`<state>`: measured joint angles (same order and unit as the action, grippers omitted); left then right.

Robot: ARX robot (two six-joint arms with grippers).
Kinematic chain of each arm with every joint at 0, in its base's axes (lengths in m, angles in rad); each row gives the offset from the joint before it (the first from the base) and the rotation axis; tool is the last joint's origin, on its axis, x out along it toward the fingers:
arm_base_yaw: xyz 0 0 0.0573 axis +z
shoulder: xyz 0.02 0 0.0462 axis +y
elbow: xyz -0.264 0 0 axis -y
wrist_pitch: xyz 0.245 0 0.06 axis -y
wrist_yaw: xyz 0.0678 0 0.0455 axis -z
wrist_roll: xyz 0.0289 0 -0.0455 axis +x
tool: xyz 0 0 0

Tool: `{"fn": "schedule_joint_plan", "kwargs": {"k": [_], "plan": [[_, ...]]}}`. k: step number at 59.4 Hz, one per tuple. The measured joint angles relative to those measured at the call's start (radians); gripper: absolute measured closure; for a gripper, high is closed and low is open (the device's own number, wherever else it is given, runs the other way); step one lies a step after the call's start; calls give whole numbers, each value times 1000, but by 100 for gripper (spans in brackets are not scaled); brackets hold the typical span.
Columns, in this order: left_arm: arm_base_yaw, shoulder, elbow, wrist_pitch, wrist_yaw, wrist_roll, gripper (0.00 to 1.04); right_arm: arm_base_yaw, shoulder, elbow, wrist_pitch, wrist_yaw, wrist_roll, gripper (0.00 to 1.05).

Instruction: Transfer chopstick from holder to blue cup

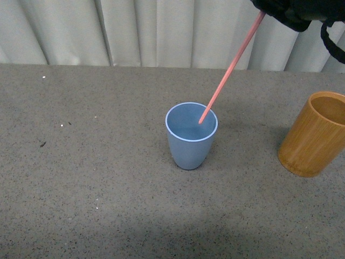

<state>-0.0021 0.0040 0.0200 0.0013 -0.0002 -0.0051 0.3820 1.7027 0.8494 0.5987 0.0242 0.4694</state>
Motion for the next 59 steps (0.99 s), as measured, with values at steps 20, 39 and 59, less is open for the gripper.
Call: {"fn": "schedule_joint_plan", "kwargs": {"k": [20, 39, 59], "plan": [[0, 0, 0, 0, 0, 0, 7, 1, 36, 18, 0, 24, -6, 70], [0, 0, 0, 0, 0, 0, 7, -5, -47, -59, 30, 130, -63, 22], [0, 0, 0, 0, 1, 0, 7, -291, -687, -748, 270, 47, -444, 81]]}}
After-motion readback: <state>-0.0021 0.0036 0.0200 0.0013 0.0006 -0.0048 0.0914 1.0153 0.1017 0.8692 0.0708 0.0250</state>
